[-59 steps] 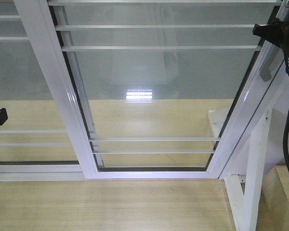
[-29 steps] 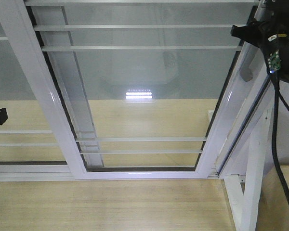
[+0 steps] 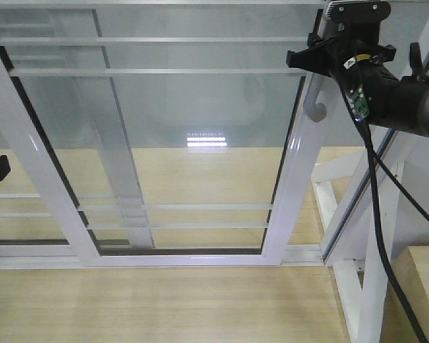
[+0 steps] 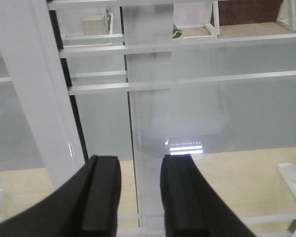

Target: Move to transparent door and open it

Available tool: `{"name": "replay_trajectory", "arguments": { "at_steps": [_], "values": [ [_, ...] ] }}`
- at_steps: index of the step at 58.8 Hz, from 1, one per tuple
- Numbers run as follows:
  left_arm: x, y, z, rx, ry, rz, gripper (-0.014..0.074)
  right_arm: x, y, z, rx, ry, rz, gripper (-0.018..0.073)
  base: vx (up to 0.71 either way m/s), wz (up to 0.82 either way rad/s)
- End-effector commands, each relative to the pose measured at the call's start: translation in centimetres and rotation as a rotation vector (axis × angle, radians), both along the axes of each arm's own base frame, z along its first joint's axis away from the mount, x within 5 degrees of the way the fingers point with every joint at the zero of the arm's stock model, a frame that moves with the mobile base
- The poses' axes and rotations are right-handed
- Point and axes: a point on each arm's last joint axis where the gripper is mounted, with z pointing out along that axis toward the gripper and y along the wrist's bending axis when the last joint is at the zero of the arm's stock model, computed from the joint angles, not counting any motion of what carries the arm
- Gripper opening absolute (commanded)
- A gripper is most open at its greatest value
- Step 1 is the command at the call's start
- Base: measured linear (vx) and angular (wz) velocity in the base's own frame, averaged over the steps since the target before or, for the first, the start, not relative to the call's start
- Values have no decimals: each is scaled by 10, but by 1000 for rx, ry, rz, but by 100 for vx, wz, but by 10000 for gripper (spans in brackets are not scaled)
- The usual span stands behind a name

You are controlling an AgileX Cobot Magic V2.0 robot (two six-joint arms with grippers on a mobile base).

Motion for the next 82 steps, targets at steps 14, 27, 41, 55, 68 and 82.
{"name": "replay_trajectory", "arguments": {
  "at_steps": [14,27,41,55,68,82],
  "values": [
    [3,-2,20,-29,-127,-4,360,-7,16,42,5,-160,35,323,0,0],
    [3,-2,20,-29,-127,-5,360,-20,11,68,32,-154,38,323,0,0],
    [3,-2,20,-29,-127,-6,360,-61,4,99,-70,-122,92,323,0,0],
    [3,-11,21,-30,-127,-53,372,-142,-34,89,-59,-90,30,323,0,0],
    [2,-46,24,-52,-184,-240,403,-232,-60,90,-42,-179,-4,323,0,0],
    [25,-104,1,-97,-244,-451,436,-294,-66,78,-30,-203,46,323,0,0]
  ]
}}
